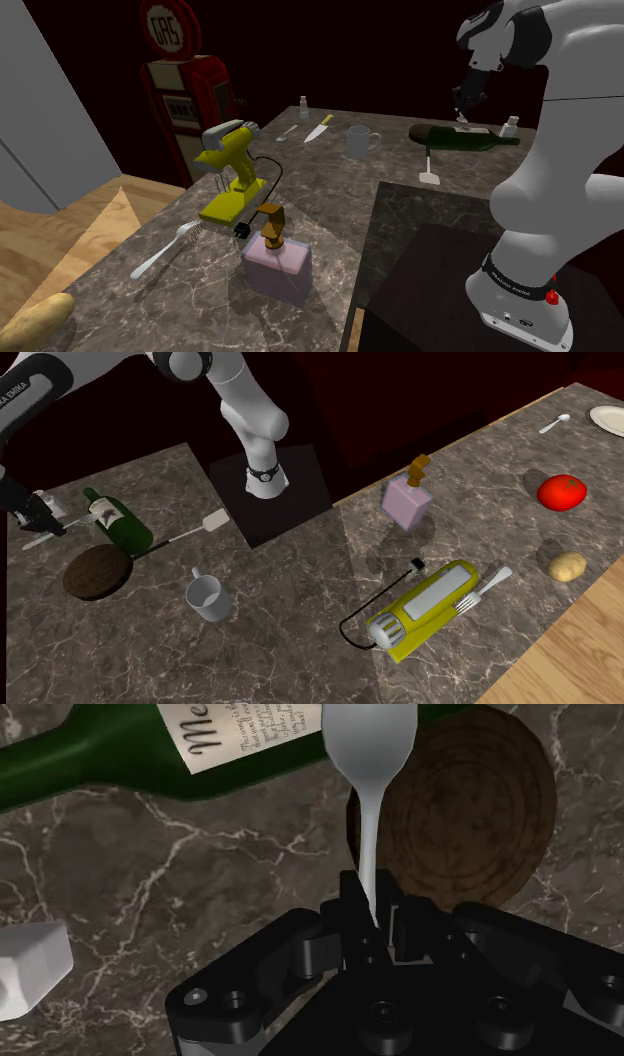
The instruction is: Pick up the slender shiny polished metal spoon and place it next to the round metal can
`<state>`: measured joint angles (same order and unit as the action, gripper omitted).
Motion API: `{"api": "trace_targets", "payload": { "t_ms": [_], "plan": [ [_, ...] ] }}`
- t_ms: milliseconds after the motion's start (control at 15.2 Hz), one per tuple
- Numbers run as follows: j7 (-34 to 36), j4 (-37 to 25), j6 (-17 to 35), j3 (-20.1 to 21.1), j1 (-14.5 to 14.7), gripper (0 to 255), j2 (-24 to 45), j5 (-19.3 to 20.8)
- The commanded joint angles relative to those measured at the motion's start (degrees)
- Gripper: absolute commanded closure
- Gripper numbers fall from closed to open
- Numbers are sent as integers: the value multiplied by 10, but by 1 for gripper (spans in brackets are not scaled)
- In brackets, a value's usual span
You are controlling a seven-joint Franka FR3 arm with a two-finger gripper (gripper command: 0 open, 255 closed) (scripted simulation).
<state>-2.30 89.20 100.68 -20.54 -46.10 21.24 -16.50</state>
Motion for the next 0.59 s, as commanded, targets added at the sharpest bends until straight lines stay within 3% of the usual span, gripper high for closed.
{"api": "trace_targets", "payload": {
  "t_ms": [0, 396, 528],
  "plan": [
    [-15, -69, -27, -1, -23, 255, 48, -12],
    [-38, -328, -132, 7, -109, 255, 208, -45],
    [-41, -308, -115, 7, -106, 255, 205, -45]
  ]
}}
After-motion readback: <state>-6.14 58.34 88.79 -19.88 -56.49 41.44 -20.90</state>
